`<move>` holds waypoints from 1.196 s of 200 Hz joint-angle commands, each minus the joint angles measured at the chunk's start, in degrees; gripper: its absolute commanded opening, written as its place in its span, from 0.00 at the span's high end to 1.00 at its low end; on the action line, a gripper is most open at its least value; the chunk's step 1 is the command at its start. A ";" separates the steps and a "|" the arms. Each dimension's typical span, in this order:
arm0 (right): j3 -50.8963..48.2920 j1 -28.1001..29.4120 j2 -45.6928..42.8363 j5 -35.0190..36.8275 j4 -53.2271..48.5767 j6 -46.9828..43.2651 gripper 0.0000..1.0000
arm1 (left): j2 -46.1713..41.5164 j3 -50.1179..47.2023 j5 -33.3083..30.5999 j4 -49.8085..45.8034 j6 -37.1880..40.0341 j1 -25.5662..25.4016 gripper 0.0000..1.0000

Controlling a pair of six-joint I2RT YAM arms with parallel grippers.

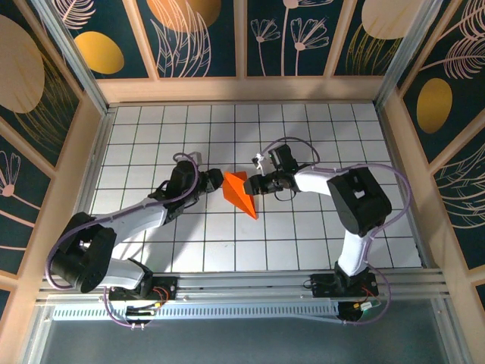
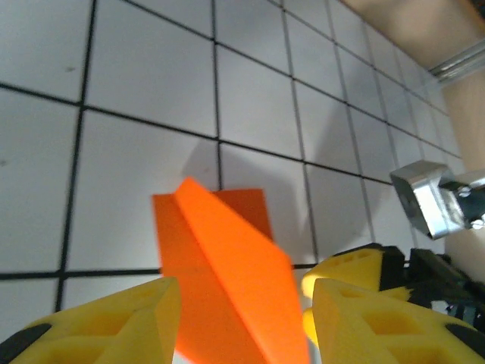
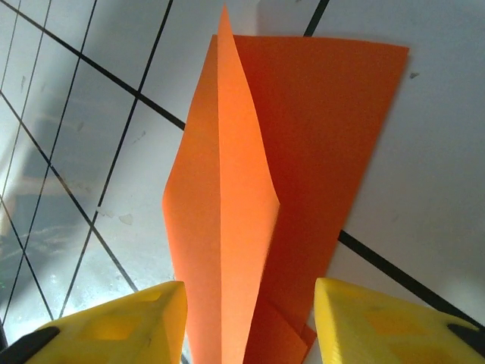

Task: Fold a paper plane with a square sheet of paper (fold left side to right side)
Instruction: Turn over the paper at the center of the table.

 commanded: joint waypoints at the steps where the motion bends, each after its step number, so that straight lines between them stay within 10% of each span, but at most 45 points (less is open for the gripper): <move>1: 1.63 1.23 1.51 -3.37 3.11 -1.50 0.58 | -2.71 -1.01 -4.23 -1.22 0.73 -0.18 0.51; 61: 0.41 0.62 -1.56 -4.04 4.36 -1.21 1.00 | -5.26 -0.16 -5.45 -1.38 0.89 -0.12 0.41; 118: -3.28 -5.24 -15.45 -8.69 8.98 2.01 1.00 | -10.72 -2.16 8.27 11.73 1.32 2.80 0.24; 182: -5.36 -9.04 -25.42 -24.14 20.97 14.13 1.00 | -3.59 1.21 35.21 37.92 -5.79 3.95 0.29; 239: -5.37 -8.10 -25.57 -28.51 22.78 17.09 1.00 | 3.51 7.06 39.77 39.08 -6.15 2.57 0.37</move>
